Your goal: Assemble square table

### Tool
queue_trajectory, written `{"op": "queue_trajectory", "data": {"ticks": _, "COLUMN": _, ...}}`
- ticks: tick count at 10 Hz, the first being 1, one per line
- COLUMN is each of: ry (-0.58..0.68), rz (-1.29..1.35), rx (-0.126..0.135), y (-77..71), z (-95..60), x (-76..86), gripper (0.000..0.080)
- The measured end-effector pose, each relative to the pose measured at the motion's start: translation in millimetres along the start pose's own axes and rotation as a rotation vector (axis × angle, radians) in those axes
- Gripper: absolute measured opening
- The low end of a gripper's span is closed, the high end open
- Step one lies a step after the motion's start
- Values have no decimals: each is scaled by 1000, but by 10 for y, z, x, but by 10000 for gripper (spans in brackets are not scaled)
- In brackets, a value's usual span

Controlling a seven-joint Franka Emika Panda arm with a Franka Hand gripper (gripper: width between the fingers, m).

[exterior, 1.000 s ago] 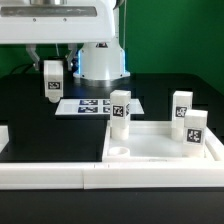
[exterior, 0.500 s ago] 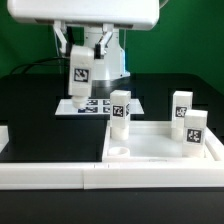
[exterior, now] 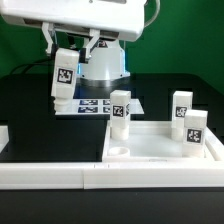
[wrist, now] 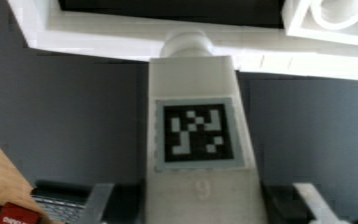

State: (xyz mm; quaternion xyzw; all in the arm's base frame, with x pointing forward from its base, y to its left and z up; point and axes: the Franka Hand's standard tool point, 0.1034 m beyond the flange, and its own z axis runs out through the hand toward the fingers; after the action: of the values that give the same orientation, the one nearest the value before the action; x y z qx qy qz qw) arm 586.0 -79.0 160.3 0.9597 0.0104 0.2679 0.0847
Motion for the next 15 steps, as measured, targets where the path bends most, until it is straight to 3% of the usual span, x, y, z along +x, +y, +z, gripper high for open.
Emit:
{"op": "queue_trajectory", "data": {"ticks": 1, "ry": -10, "rz": 11, "rx": 18, "y": -158, "z": 46, "x": -36, "gripper": 291}}
{"op": "queue_trajectory", "data": {"ticks": 2, "ry": -7, "rz": 16, "rx": 46, "y": -333, "z": 78, "x": 74, "gripper": 291}}
{"op": "queue_trajectory", "data": {"ticks": 3, "ry": 11, "rz": 41, "rx": 75, "y": -506, "z": 99, "x": 210, "gripper": 291}}
{"op": "queue_trajectory", "data": {"ticks": 4, "ry": 24, "rz": 85, "rx": 112, "y": -781, "z": 76, "x": 376, "gripper": 291}}
{"op": "queue_trajectory", "data": {"ticks": 5, "ry": 21, "rz": 101, "rx": 143, "y": -957, "z": 1, "x": 571, "gripper": 291}}
{"op": "queue_trajectory", "data": {"ticks": 6, "ry": 15, "rz": 105, "rx": 155, "y": -992, "z": -61, "x": 677, "gripper": 291}}
{"op": "queue_trajectory", "data": {"ticks": 11, "ry": 17, "rz": 75, "rx": 145, "y": -936, "z": -30, "x": 603, "gripper": 291}}
{"op": "queue_trajectory", "data": {"ticks": 12, "ry": 5, "rz": 5, "rx": 124, "y": -598, "z": -15, "x": 386, "gripper": 291}}
{"op": "queue_trajectory", "data": {"ticks": 13, "ry": -35, "rz": -39, "rx": 142, "y": -315, "z": 45, "x": 231, "gripper": 291}}
{"op": "queue_trajectory", "data": {"ticks": 14, "ry": -37, "rz": -31, "rx": 162, "y": -238, "z": 124, "x": 183, "gripper": 291}}
{"op": "queue_trajectory", "data": {"ticks": 15, "ry": -22, "rz": -12, "rx": 174, "y": -328, "z": 219, "x": 137, "gripper": 291}}
